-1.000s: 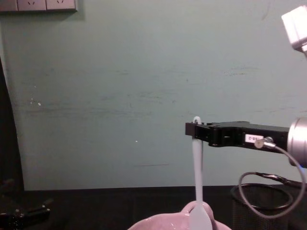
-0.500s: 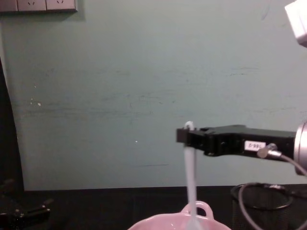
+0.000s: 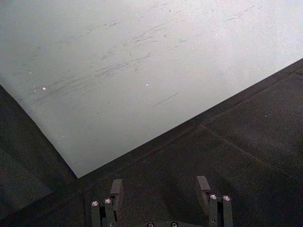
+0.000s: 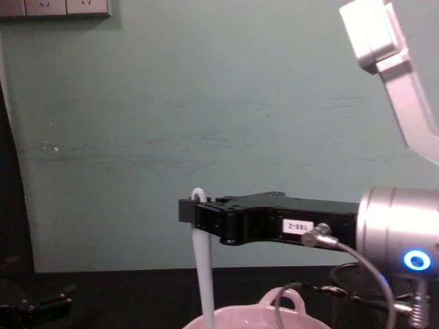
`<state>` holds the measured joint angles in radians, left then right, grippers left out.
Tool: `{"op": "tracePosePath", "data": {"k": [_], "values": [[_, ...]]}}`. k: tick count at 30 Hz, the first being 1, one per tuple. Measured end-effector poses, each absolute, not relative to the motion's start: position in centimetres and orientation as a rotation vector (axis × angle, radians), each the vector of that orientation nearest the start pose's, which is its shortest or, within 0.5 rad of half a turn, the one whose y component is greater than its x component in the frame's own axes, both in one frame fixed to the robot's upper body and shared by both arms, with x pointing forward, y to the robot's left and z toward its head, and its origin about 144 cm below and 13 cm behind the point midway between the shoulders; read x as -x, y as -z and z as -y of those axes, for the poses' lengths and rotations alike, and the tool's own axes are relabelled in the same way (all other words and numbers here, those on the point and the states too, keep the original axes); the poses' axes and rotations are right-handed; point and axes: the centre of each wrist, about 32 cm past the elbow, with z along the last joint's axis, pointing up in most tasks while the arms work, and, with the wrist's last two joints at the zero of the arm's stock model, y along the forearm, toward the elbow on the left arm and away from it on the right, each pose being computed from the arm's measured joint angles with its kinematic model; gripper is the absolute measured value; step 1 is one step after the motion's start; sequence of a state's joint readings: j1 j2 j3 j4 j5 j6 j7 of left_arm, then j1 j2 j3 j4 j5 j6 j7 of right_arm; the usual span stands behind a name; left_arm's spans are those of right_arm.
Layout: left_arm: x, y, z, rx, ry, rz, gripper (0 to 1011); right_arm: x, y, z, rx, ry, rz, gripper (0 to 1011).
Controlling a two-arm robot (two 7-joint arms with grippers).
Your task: Use the one hand to pick up the spoon and stir the clear water in the bowl.
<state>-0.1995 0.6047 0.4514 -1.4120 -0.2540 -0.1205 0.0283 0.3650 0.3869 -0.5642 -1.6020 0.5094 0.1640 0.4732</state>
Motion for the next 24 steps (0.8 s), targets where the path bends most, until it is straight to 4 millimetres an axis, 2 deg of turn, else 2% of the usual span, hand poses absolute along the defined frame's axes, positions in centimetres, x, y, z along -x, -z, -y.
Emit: {"op": "tracePosePath", "data": {"k": [6, 12, 18, 24], "values": [[-48.9, -114.0, -31.0, -0.304, -1.248, 0.285, 1011, -52.0, -122.4, 16.7, 0.011, 0.566, -0.009, 111], [-48.9, -114.0, -31.0, -0.304, -1.248, 0.285, 1011, -53.5, -122.0, 16.9, 0.009, 0.6, -0.011, 111], [-48.9, -114.0, -31.0, -0.305, -1.248, 0.285, 1011, -55.0, -122.0, 18.9, 0.019, 0.681, -0.002, 111], [-48.9, -114.0, -31.0, -0.304, -1.248, 0.285, 1011, -55.1, -122.2, 21.2, 0.023, 0.748, 0.007, 112]]}}
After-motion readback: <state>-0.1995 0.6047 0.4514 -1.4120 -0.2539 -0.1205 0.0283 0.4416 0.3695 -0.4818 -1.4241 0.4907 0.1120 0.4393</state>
